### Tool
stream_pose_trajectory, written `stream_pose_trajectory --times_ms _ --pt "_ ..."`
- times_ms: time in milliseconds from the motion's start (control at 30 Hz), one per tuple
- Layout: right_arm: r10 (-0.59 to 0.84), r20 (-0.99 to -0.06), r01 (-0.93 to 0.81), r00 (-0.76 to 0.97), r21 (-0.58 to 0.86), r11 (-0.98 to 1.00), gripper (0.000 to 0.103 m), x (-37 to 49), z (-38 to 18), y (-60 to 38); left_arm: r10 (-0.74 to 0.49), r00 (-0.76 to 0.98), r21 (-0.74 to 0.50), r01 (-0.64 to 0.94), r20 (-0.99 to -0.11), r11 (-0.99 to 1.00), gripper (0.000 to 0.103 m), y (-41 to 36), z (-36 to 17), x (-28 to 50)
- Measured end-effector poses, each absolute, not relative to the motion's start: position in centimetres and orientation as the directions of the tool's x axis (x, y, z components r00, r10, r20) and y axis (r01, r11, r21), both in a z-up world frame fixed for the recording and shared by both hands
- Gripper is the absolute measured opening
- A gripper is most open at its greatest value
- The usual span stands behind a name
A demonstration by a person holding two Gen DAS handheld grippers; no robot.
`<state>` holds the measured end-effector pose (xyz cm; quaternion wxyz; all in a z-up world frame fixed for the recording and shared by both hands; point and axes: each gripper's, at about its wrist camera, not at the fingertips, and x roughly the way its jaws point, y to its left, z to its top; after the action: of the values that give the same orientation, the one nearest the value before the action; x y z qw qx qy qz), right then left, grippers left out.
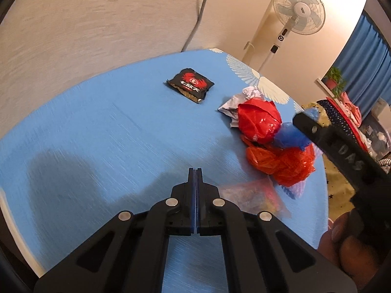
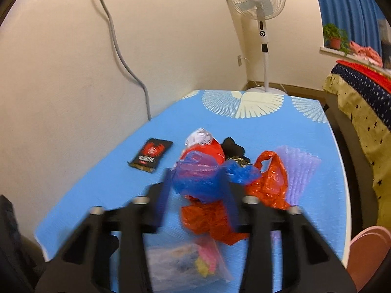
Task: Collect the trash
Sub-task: 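Close the right gripper on the blue plastic bag while the left gripper moves toward the clear plastic bag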
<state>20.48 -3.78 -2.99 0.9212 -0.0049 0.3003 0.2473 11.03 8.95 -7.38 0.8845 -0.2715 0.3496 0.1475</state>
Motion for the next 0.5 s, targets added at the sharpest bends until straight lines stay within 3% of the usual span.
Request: stream_pose_trajectory --times_ms 33,100,167,200,500 --pt "0.453 -0.556 -0.452 0.697 0.150 0.879 0.004 20.5 -2.9 -4.2 0.059 0.714 -0.387 -0.445 -0.698 0.807 0.001 8.8 -7.4 11.0" --pt "0.457 -0.545 -0.444 0.703 0.166 0.881 0.002 20.4 -2.6 -5.0 0.027 0.720 -0.411 -0.426 -0.694 0.806 0.008 8.4 -7.5 11.1" --pt "0.457 -0.532 -0.434 0.712 0.177 0.883 0.002 20.4 -2.0 -5.7 0.008 0.722 -0.421 -0.413 -0.692 0.808 0.025 7.9 -7.6 11.1" --pt "0.456 -0.526 -0.430 0.718 0.180 0.885 0.002 20.3 -1.7 -6.1 -0.004 0.720 -0.428 -0.408 -0.694 0.807 0.027 7.7 -7.7 11.2" --pt "0.442 -0.482 -0.402 0.756 0.189 0.896 0.002 19.0 0.4 -8.9 -0.080 0.691 -0.423 -0.343 -0.718 0.838 0.031 5.2 -8.6 11.9"
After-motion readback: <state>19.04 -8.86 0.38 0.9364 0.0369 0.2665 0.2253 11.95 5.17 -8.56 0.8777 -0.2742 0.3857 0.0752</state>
